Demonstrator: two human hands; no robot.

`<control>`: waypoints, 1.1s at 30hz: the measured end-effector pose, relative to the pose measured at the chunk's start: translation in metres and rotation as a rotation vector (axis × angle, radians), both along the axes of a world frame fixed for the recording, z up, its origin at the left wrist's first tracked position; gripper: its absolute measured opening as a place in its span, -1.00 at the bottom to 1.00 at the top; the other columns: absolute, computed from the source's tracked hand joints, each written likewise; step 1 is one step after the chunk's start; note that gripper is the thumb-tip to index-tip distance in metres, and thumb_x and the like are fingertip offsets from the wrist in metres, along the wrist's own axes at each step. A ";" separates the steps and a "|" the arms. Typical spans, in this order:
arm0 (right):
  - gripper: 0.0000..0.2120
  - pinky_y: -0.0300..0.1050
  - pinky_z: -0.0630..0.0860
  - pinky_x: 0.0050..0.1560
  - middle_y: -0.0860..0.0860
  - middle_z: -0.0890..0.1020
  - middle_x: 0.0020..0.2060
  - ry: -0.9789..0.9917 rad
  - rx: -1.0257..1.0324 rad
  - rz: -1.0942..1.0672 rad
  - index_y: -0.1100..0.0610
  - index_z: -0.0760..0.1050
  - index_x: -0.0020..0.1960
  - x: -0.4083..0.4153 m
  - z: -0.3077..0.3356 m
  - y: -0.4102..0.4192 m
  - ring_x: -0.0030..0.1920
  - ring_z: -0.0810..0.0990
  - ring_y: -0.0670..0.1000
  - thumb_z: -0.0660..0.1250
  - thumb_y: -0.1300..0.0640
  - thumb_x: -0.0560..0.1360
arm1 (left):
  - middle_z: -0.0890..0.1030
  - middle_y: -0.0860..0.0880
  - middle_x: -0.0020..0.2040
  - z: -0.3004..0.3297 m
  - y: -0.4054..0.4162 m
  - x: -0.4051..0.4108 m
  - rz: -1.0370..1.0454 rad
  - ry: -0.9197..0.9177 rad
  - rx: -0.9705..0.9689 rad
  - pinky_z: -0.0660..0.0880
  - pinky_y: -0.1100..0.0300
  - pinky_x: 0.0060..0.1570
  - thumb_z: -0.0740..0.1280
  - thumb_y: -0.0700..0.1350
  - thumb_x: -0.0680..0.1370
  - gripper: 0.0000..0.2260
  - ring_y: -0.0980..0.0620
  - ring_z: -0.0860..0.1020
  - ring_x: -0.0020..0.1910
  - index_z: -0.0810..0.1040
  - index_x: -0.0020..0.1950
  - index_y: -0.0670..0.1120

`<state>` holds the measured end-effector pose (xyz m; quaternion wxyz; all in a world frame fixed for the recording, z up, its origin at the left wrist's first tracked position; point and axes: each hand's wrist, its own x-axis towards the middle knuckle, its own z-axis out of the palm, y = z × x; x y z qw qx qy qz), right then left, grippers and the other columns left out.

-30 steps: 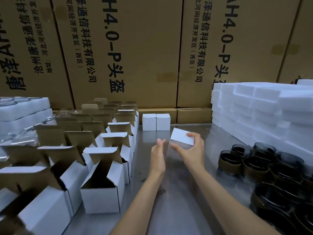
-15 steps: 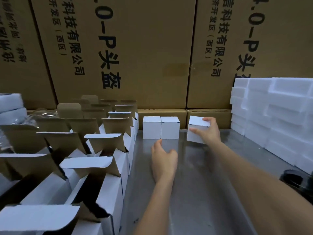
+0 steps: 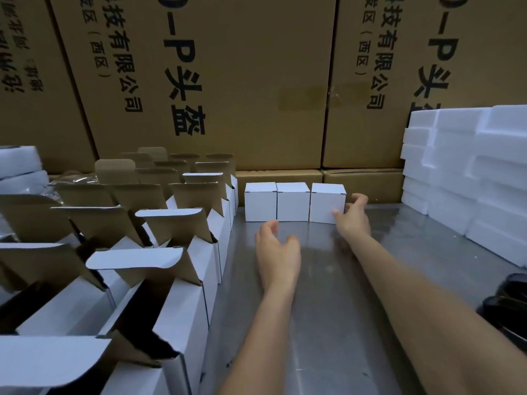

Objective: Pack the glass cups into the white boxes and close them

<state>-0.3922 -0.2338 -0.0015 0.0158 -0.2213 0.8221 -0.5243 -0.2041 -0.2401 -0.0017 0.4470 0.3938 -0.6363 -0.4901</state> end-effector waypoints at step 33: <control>-0.49 0.02 0.37 0.16 0.07 0.17 0.47 0.071 -0.017 -0.042 0.11 0.19 0.44 0.091 0.003 0.016 0.33 0.35 0.17 0.22 0.20 0.53 | 0.49 0.07 0.17 0.001 0.008 0.003 -0.027 -0.082 -0.100 0.41 0.18 0.01 0.29 -0.18 0.46 -0.72 0.00 0.51 0.07 0.45 0.17 -0.02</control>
